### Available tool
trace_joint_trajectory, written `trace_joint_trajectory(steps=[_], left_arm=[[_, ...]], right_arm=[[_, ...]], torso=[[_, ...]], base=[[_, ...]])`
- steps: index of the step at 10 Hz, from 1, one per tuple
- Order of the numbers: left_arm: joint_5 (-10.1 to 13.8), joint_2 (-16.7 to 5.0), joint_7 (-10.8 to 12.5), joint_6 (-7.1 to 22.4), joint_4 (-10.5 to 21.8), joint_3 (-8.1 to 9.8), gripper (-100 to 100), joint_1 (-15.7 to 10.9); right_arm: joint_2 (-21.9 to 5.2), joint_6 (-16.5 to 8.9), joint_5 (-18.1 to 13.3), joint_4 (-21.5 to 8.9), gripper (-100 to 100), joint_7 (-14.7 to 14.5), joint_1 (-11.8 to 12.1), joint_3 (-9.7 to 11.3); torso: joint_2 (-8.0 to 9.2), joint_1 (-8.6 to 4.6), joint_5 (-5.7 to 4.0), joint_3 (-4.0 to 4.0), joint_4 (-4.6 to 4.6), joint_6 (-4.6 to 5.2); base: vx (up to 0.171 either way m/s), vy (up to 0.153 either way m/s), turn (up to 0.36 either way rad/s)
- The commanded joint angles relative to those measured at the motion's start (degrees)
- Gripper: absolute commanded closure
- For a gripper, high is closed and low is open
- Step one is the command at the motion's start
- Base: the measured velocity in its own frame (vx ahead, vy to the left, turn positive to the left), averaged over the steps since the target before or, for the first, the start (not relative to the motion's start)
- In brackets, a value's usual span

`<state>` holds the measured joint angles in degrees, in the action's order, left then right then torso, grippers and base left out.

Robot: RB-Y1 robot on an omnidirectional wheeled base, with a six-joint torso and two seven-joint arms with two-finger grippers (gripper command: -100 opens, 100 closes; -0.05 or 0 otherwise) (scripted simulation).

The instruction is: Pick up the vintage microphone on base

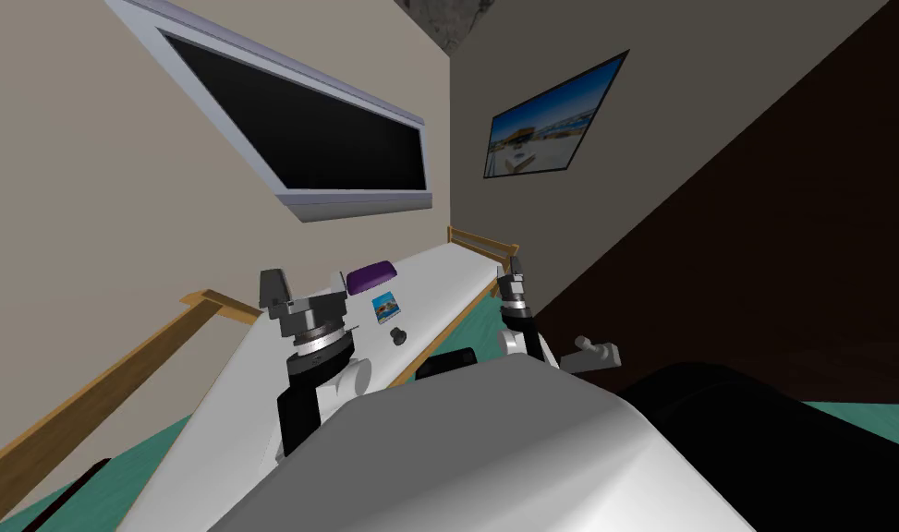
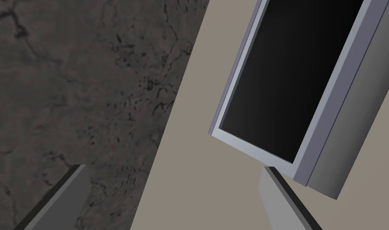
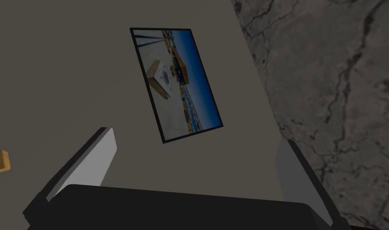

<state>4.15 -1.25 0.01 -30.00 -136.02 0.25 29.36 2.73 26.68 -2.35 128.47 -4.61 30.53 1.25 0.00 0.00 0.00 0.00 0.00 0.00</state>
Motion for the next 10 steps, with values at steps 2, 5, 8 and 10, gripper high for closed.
trace_joint_trajectory(steps=[2,5,8,10], left_arm=[[0.5,-3.5,-0.2,1.7,2.5,0.34,-100,-2.1],[1.3,-6.0,-0.5,4.6,6.7,0.79,-100,-5.8],[2.0,-7.3,-0.6,7.2,10.4,1.11,-100,-9.0],[2.8,-8.4,-0.7,10.0,14.5,1.43,-100,-12.3]], right_arm=[[0.0,0.0,0.0,0.0,0,0.0,0.0,0.0],[0.0,0.0,0.0,0.0,0,0.0,0.0,0.0],[0.0,0.0,0.0,0.0,0,0.0,0.0,0.0],[0.0,0.0,0.0,0.0,0,0.0,0.0,0.0]], torso=[[0.10,0.05,0.01,0.05,0.02,-0.01],[0.37,0.04,0.01,0.21,0.08,0.00],[0.58,-0.01,0.00,0.33,0.13,0.00],[0.40,0.01,0.00,0.23,0.09,0.00]], base=[[-0.055,0.010,0.069],[-0.110,0.007,0.066],[-0.138,-0.005,0.065],[-0.117,0.008,0.091]])
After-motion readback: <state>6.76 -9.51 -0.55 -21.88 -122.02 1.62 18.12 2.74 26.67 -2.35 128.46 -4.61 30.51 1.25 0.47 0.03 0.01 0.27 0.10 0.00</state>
